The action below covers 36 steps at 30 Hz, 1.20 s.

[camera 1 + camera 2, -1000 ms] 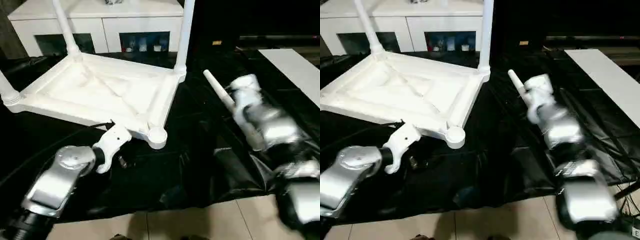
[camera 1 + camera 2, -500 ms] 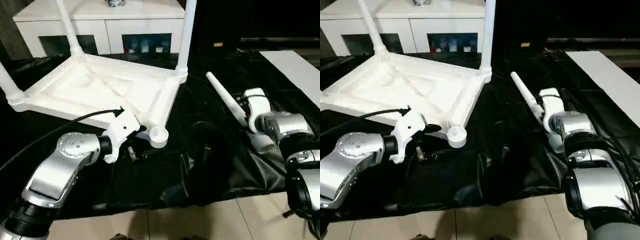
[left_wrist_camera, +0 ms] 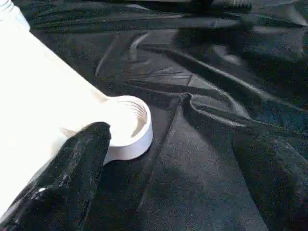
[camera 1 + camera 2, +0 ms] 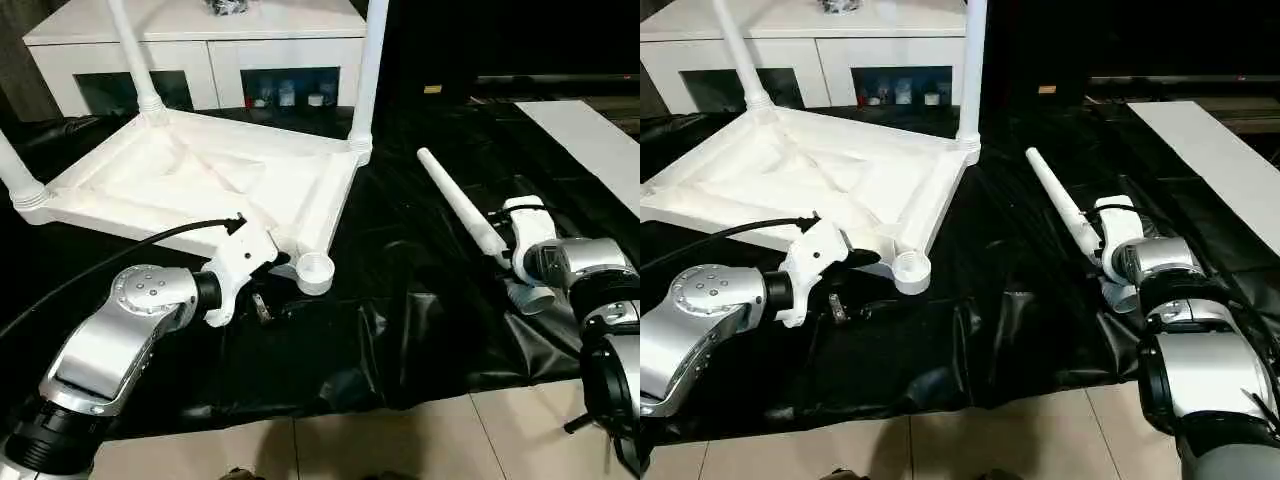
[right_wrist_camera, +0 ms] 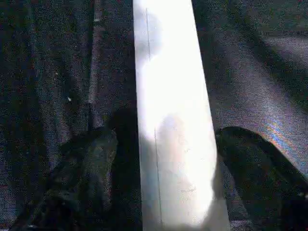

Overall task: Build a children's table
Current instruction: Pick table leg

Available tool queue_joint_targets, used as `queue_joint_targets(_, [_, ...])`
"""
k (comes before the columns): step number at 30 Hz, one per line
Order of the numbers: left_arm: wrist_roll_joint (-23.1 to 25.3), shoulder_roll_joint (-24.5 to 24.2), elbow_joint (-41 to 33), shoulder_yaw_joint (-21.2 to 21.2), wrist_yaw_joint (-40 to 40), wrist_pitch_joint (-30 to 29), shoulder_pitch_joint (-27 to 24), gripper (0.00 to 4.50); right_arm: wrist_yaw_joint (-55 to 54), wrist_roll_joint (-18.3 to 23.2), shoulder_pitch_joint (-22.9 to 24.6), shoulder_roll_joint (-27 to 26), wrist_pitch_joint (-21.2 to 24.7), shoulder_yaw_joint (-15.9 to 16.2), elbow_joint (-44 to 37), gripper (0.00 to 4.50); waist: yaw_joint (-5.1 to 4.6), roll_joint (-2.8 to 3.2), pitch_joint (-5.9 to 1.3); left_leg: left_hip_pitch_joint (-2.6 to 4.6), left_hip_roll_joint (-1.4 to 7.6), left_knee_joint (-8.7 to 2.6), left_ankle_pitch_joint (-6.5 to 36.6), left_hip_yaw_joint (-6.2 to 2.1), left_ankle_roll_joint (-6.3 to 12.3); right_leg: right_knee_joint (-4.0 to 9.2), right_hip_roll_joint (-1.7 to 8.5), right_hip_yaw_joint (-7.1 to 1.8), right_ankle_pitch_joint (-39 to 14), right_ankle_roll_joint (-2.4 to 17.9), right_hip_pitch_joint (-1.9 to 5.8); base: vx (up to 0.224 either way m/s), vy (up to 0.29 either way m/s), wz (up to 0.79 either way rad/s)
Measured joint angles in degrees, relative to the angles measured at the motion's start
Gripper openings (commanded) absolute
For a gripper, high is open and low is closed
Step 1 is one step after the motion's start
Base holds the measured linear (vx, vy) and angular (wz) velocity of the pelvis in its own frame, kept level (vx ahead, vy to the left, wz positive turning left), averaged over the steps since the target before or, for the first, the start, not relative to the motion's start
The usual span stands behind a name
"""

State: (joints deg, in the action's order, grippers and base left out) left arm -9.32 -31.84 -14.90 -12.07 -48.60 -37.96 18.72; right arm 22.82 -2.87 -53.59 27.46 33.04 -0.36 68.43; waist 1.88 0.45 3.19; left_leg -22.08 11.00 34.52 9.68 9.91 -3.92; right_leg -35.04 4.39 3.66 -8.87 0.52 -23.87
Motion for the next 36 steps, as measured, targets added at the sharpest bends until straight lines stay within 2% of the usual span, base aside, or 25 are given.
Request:
queue_joint_targets(7, [-0.03,-0.05,0.0,-0.02,0.04,-0.37,0.04,4.5,-0.03,0.2,-0.26,0.0,-0.14,-0.57,0.73,2.95,0.02,0.0,0.0,0.0,0.0,0.03,0.0,0.0,0.0,-0.01,0.0,0.0,-0.01,-0.02,0.01,0.0,0.0,0.0])
queue_joint_targets(10, [-0.55,-0.03,0.0,-0.02,0.19,-0.39,0.13,4.5,-0.78,0.85,-0.35,0.01,-0.59,-1.77,1.36,2.61,0.02,-0.01,-0.01,0.01,0.0,0.03,0.0,0.0,0.0,-0.01,0.0,0.0,-0.01,-0.02,0.02,0.0,0.0,0.0])
queue_joint_targets(13, [-1.08,1.34,0.15,0.75,1.0,-0.23,1.18,4.5,-1.81,2.07,-0.35,0.12,-0.7,-3.54,1.54,2.49,0.06,-0.02,-0.01,-0.03,0.0,0.08,0.0,-0.01,0.0,-0.01,0.0,0.01,-0.09,-0.16,0.01,0.0,0.0,0.0])
queue_joint_targets(15, [-1.96,4.16,0.77,3.05,3.21,0.57,3.0,4.5,-2.5,3.17,-0.34,0.15,-0.98,-4.71,1.53,2.19,0.11,-0.05,0.0,-0.07,0.0,0.12,0.0,0.0,0.0,-0.02,0.02,0.01,-0.08,-0.14,-0.01,0.0,0.0,0.0])
queue_joint_targets(19, [-3.38,8.71,2.31,7.5,8.37,1.11,6.03,4.5,-2.61,6.39,-0.29,0.46,-1.24,-8.8,0.63,2.04,0.11,-0.08,0.03,-0.08,0.0,0.16,0.0,0.0,0.0,-0.04,0.03,0.03,-0.08,-0.15,-0.02,0.0,0.0,0.0])
queue_joint_targets(21, [-4.62,12.47,3.63,10.69,13.0,0.86,8.21,4.5,-1.03,10.2,0.19,0.55,-1.87,-12.74,-3.95,1.82,0.09,-0.11,0.05,-0.14,0.01,0.17,0.0,0.01,0.01,-0.05,0.03,0.03,-0.07,-0.15,-0.09,0.0,0.0,0.0])
queue_joint_targets(23, [-6.52,16.27,3.69,13.24,16.49,-0.19,9.56,4.5,1.75,14.41,2.28,0.6,-2.67,-16.07,-13.45,1.8,0.22,-0.15,0.05,-0.15,0.02,0.16,-0.01,0.0,0.02,-0.04,0.03,0.05,0.01,-0.02,-0.08,0.0,0.0,0.0])
queue_joint_targets(26, [-8.01,17.89,3.78,13.89,17.64,-1.82,9.82,4.5,4.55,16.89,5.96,0.61,-2.33,-16.98,-23.97,1.79,0.82,-0.24,-0.01,-0.14,0.06,0.14,-0.01,0.02,0.03,-0.01,0.01,0.07,-0.09,-0.15,-0.08,0.0,0.0,0.0])
queue_joint_targets(28, [-8.1,18.05,3.9,13.95,17.77,-2.15,9.87,4.5,5.45,17.45,7.95,0.52,-1.87,-17.23,-26.25,1.78,1.28,-0.25,-0.03,-0.17,0.06,0.14,-0.01,0.02,0.04,0.05,0.0,0.06,-0.11,-0.16,-0.09,0.0,0.0,0.0])
queue_joint_targets(31, [-9.48,19.85,4.1,15.17,18.44,-3.57,10.28,4.5,11.17,23.19,13.92,-2.06,-1.3,-18.53,-33.6,1.78,1.63,-0.22,-0.01,-0.23,0.06,0.16,0.0,0.08,0.06,0.11,0.02,0.03,-0.11,-0.16,-0.11,0.0,0.0,0.0])
queue_joint_targets(33, [-12.92,23.26,5.2,17.26,19.52,-5.85,12.4,4.5,17.49,30.11,18.71,-4.29,0.18,-19.62,-42.33,1.78,2.09,-0.22,0.01,-0.3,0.06,0.15,0.0,0.08,0.07,0.13,0.03,0.05,-0.12,-0.16,-0.13,0.0,0.0,0.0])
queue_joint_targets(36, [-16.9,26.03,5.73,18.98,21.25,-7.95,16.33,4.5,22.91,37.35,20.39,-6.42,2.68,-19.78,-51.08,1.77,2.63,-0.21,0.0,-0.15,0.06,0.15,-0.03,0.08,0.11,0.11,0.04,0.03,-0.1,-0.14,-0.03,0.0,0.0,0.0])
